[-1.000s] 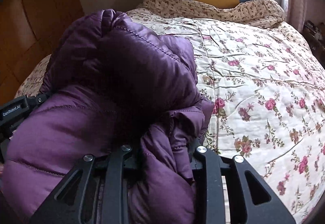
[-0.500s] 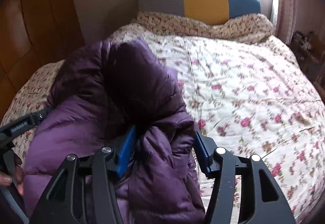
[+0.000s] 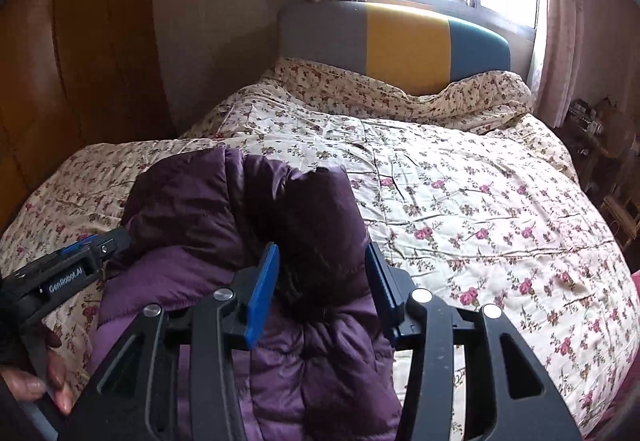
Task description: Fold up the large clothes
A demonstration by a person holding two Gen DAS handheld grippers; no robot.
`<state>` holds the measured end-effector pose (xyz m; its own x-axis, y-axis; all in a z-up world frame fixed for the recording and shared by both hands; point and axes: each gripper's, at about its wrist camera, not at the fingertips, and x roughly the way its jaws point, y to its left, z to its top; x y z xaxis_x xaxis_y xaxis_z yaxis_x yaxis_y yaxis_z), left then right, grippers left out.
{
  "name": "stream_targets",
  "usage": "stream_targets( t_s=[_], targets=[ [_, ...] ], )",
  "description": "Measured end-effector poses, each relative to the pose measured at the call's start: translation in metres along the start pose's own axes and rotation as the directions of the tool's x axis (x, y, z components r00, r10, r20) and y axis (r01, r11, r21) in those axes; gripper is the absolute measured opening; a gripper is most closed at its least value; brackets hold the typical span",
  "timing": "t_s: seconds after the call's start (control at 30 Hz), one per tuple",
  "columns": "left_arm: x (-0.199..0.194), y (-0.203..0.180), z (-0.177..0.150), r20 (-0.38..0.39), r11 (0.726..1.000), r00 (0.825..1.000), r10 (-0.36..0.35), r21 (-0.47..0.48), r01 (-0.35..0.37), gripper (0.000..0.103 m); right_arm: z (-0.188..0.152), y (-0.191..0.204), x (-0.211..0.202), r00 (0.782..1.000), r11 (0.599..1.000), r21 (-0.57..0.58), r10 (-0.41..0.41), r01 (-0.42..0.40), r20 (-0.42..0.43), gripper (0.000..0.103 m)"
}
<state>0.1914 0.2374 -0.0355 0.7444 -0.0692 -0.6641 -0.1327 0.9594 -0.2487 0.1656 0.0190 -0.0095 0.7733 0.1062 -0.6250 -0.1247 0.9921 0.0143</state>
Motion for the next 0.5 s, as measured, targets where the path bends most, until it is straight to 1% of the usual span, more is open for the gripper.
stream_targets(
  t_s=[0.13,0.3,0.43,0.5],
  targets=[
    [0.009,-0.009,0.003,-0.007,0.999,1.0,0.0,0.038,0.0,0.044,0.009,0.004,0.017,0.999,1.0,-0.017,-0.026,0.025,-0.033,0.042],
    [0.019,-0.014,0.002,-0.018,0.997,1.0,0.0,0.074,0.002,0.044,0.008,0.002,0.035,0.995,0.998,-0.045,-0.046,0.043,-0.084,0.037],
    [0.025,-0.013,0.001,-0.027,0.996,1.0,-0.001,0.089,0.003,0.044,0.001,0.011,0.043,0.988,0.986,-0.143,-0.108,0.091,-0.112,0.033],
    [0.027,-0.015,0.001,-0.024,0.994,1.0,0.009,0.108,-0.006,0.044,-0.008,0.018,0.051,0.982,0.977,-0.192,-0.12,0.091,-0.147,0.031]
  ],
)
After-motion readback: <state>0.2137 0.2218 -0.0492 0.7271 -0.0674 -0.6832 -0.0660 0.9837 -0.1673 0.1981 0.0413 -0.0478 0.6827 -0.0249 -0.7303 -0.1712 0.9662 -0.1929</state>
